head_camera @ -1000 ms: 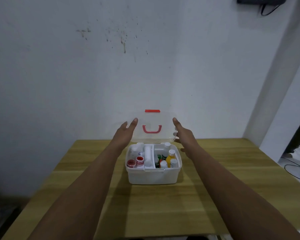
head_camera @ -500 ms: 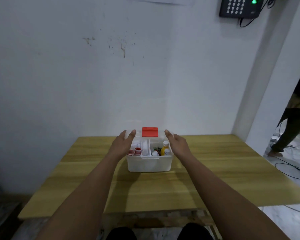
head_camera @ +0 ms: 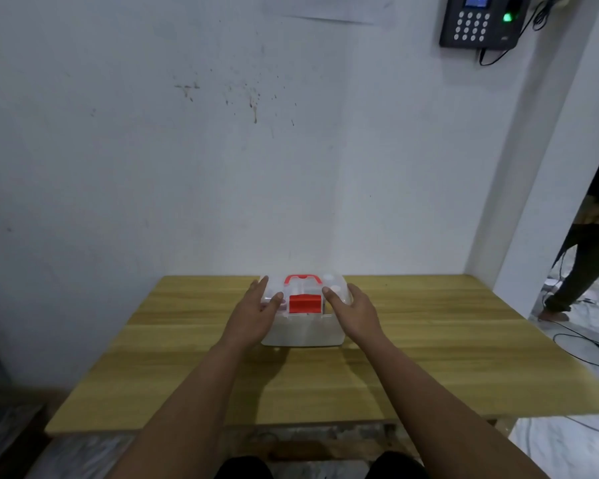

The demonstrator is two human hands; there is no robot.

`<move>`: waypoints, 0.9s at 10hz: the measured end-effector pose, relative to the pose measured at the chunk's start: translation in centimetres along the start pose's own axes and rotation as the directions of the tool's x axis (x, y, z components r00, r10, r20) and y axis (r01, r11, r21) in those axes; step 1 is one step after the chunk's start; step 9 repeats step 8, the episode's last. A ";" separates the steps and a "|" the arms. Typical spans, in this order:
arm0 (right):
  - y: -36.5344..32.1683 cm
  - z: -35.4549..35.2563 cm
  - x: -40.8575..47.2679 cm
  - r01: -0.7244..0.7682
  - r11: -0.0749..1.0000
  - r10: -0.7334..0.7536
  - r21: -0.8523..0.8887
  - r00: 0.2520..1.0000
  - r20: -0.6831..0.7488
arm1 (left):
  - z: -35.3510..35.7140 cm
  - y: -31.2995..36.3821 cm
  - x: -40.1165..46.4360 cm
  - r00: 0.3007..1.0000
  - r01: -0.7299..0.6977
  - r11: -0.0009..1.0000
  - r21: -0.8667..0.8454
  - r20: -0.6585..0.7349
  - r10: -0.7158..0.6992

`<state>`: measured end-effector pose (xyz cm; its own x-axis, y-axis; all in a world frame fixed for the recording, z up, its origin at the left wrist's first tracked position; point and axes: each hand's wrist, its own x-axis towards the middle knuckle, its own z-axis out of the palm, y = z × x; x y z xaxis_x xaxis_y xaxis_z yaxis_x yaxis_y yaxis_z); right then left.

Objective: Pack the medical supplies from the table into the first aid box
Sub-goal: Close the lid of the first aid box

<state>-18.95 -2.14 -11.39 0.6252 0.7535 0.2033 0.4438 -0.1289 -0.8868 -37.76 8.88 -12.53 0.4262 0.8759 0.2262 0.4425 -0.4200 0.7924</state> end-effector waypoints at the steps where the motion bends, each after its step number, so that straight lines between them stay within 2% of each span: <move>1: 0.6 1.0 0.0 -0.008 0.999 0.009 0.035 1.000 -0.026 | 0.5 -0.2 -0.4 0.999 -0.017 0.999 -0.047 -0.037 0.015; 2: 1.3 2.1 -0.3 -0.020 0.994 0.025 0.107 0.999 -0.046 | 1.0 -0.2 -0.8 0.997 -0.019 0.992 -0.122 -0.080 0.009; 4: 1.6 2.7 -1.4 -0.040 0.976 0.048 0.216 0.998 -0.034 | 1.4 -0.7 -0.7 0.995 -0.008 0.992 -0.128 -0.102 -0.005; 6: 2.7 1.7 -2.3 0.003 0.915 -0.044 0.403 0.995 0.094 | 1.7 -0.9 -0.7 0.992 -0.025 0.986 -0.164 -0.125 0.005; 7: 3.3 1.7 -2.9 0.006 0.886 -0.081 0.464 0.987 0.141 | 1.6 -0.9 -0.1 0.995 0.020 0.985 -0.172 -0.096 -0.037; 9: 3.1 1.4 -3.3 -0.002 0.888 -0.057 0.460 0.992 0.113 | 1.4 -0.6 -0.5 0.991 0.001 0.986 -0.165 -0.132 -0.023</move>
